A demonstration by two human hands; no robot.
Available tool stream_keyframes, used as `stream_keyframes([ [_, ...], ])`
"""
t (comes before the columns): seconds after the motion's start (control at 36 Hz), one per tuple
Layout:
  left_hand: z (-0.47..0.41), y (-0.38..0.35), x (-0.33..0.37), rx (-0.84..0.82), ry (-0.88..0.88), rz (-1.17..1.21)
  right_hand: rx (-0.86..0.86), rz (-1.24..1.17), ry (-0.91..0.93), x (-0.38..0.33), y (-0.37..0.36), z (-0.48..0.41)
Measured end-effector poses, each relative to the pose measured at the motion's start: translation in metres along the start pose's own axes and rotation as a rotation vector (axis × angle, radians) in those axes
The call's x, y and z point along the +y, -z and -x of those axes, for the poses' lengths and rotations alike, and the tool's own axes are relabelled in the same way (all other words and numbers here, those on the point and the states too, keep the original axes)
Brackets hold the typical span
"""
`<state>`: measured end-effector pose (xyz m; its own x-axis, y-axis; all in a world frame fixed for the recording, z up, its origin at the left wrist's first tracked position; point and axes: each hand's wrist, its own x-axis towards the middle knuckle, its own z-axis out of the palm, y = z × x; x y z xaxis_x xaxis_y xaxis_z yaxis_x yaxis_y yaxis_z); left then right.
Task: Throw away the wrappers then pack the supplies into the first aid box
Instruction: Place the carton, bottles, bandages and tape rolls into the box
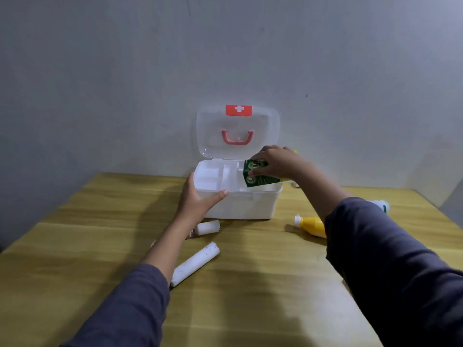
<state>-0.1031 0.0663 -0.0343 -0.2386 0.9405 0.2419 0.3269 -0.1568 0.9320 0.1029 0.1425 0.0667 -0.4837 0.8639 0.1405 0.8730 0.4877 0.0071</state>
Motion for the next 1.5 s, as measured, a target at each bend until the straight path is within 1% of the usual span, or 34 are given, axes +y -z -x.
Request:
stream_keyframes([
  [0.17,-0.001,0.0,-0.003,0.006,-0.015,0.002,-0.031,0.099,0.033,-0.008,-0.002,-0.018],
  [0.39,-0.005,0.001,-0.007,-0.034,0.003,0.027,-0.139,0.126,-0.048,0.007,0.014,-0.007],
  [0.58,-0.004,-0.001,-0.007,-0.031,-0.014,0.036,-0.243,0.011,-0.05,0.016,0.02,-0.008],
  [0.78,-0.004,-0.001,-0.009,-0.024,0.004,0.018,-0.18,0.041,-0.026,-0.001,0.005,-0.019],
  [0.86,-0.005,-0.001,-0.009,-0.027,0.007,0.013,-0.219,0.054,-0.047,-0.002,0.01,-0.022],
  [0.94,-0.004,-0.001,-0.009,-0.023,0.012,0.018,-0.238,0.159,-0.037,-0.006,0.013,-0.023],
  [1.11,-0.003,-0.001,-0.009,-0.019,0.005,0.015,-0.113,0.19,0.008,-0.012,-0.011,-0.023],
  [1.17,-0.003,-0.002,-0.008,-0.022,0.002,0.015,-0.098,0.164,-0.011,-0.01,-0.013,-0.022],
  [1.31,-0.002,-0.002,-0.008,-0.027,0.002,0.011,-0.145,0.008,-0.055,0.004,-0.01,-0.014],
  [1.5,-0.003,-0.003,-0.008,-0.023,-0.006,0.008,-0.121,-0.17,-0.043,0.004,-0.025,-0.009],
])
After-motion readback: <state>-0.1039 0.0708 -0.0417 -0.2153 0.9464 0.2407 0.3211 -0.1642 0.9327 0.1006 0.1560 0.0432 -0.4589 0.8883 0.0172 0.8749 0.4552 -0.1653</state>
